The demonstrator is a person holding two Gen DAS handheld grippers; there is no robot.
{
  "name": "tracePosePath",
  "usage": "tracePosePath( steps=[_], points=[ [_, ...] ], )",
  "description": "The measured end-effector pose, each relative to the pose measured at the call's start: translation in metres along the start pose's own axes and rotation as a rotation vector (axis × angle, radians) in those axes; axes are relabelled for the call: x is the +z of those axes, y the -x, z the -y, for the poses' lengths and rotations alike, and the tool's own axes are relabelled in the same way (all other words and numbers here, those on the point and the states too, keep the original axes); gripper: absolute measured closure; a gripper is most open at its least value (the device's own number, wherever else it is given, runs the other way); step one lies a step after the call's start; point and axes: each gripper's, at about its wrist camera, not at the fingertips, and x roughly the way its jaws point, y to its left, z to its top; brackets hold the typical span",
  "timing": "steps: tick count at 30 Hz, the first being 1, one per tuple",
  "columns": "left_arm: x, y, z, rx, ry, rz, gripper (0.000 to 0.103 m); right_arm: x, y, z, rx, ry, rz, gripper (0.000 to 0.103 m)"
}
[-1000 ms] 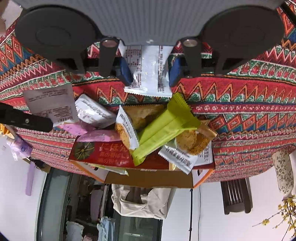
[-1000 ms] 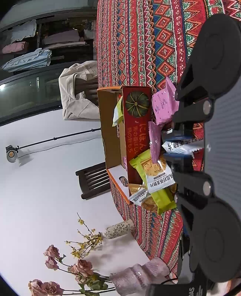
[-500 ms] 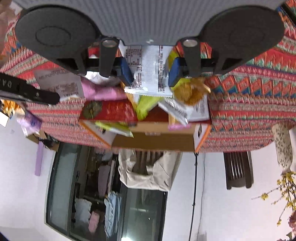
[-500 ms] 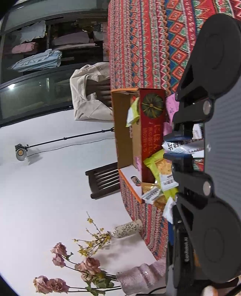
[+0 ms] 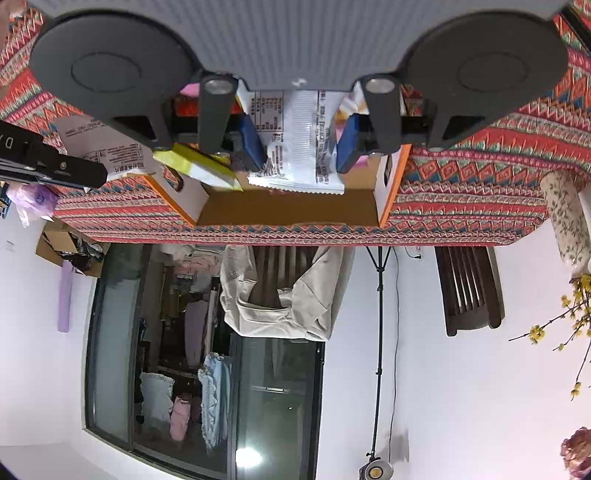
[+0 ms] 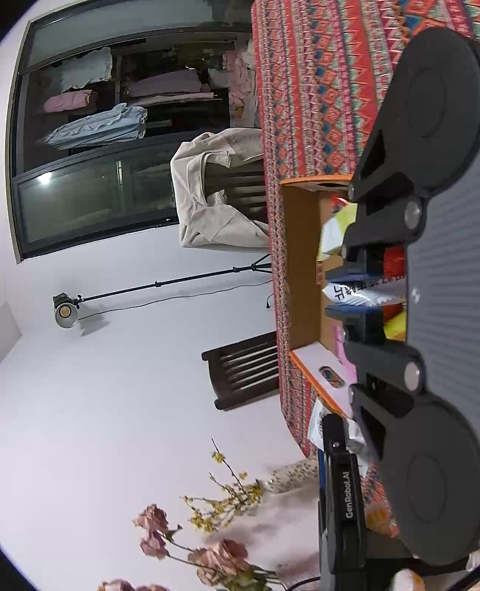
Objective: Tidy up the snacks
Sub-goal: 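Carry both white packets into the cardboard box and open both tools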
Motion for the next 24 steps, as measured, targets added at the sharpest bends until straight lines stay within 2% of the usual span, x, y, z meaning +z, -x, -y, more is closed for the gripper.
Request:
tracePosePath(
  steps=[5, 12, 18, 24],
  points=[
    [0.021, -0.028, -0.006, 0.019, 0.018, -0.015, 0.058, 0.027, -0.033, 0.0, -0.004, -0.023, -0.02, 0.091],
    [0.035, -0.079, -0.024, 0.068, 0.119, -0.048, 0.058, 0.049, -0.086, -0.006, -0.04, -0.032, -0.045, 0.091],
    [0.036, -0.116, -0.041, 0.13, 0.178, -0.061, 0.058, 0.053, -0.132, -0.006, -0.063, -0.062, -0.068, 0.091],
    [0.026, -0.135, -0.057, 0.151, 0.224, -0.082, 0.058, 0.04, -0.167, 0.002, -0.086, -0.083, -0.077, 0.091]
  ],
)
